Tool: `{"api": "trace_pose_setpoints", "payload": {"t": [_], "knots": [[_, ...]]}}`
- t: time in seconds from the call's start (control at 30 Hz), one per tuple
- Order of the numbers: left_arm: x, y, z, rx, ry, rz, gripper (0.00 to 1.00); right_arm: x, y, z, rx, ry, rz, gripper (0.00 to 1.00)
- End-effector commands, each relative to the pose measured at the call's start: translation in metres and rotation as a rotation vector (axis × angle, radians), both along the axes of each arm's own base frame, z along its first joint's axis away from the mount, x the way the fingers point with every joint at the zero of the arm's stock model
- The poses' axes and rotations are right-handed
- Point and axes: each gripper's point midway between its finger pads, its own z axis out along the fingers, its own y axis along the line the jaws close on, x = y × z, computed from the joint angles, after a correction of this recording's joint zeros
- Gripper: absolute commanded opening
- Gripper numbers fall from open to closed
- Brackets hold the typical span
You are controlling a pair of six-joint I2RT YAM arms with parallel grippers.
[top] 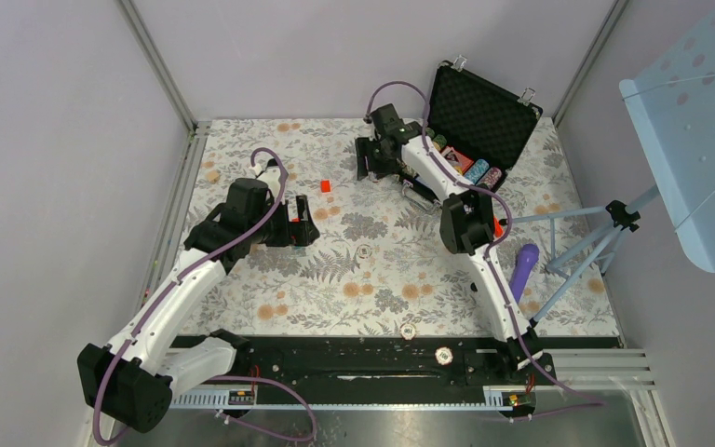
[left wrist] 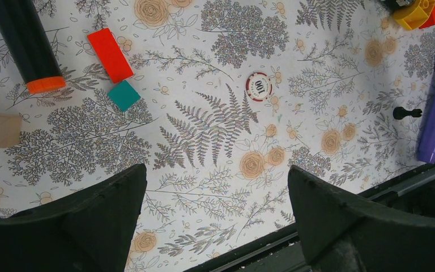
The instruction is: Pack up texas hold em set
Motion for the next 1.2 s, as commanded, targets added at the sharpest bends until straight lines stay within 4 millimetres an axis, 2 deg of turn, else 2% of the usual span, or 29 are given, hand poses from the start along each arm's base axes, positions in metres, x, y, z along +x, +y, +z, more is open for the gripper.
{"api": "trace_pose_setpoints", "payload": {"t": [0.0, 0.2, 0.3, 0.53, 0.63, 0.73, 0.77, 0.83, 0.87, 0.93, 1.03, 1.13, 1.17], "knots": [[0.007, 0.0, 0.005, -0.013, -0.033, 0.007, 0.94, -0.006, 0.0, -0.005, 0.065, 0.078, -0.009, 0.67], [0.007, 0.0, 0.005, -0.009, -0.033, 0.01, 0.94, -0.016, -0.003, -0.009, 0.057, 0.104, 0.014, 0.64], [0.008, 0.001, 0.005, -0.006, -0.034, 0.016, 0.94, -0.02, -0.012, -0.009, 0.022, 0.092, 0.006, 0.64], [0.011, 0.004, 0.007, 0.001, -0.044, 0.032, 0.94, -0.042, -0.024, -0.009, -0.029, 0.121, 0.01, 0.64], [0.016, 0.001, 0.017, -0.034, -0.071, 0.06, 0.94, -0.052, -0.026, 0.009, -0.013, 0.09, 0.022, 0.62], [0.025, -0.007, 0.032, -0.134, -0.106, 0.114, 0.94, -0.056, -0.023, 0.067, 0.1, -0.099, 0.021, 0.61], [0.03, -0.01, 0.037, -0.175, -0.123, 0.137, 0.94, -0.052, -0.022, 0.09, 0.153, -0.2, 0.009, 0.61], [0.043, -0.014, 0.044, -0.248, -0.159, 0.192, 0.94, -0.063, -0.033, 0.124, 0.201, -0.308, -0.036, 0.61], [0.051, -0.016, 0.045, -0.279, -0.173, 0.219, 0.94, -0.072, -0.041, 0.148, 0.232, -0.36, -0.064, 0.62], [0.068, -0.023, 0.041, -0.319, -0.176, 0.25, 0.93, -0.091, -0.052, 0.161, 0.278, -0.394, -0.111, 0.62], [0.098, -0.039, 0.029, -0.34, -0.153, 0.255, 0.92, -0.129, -0.066, 0.171, 0.375, -0.415, -0.159, 0.62], [0.133, -0.056, 0.01, -0.326, -0.119, 0.25, 0.89, -0.167, -0.084, 0.164, 0.427, -0.413, -0.2, 0.62], [0.143, -0.061, 0.003, -0.317, -0.103, 0.247, 0.87, -0.181, -0.091, 0.151, 0.422, -0.398, -0.212, 0.62]]}}
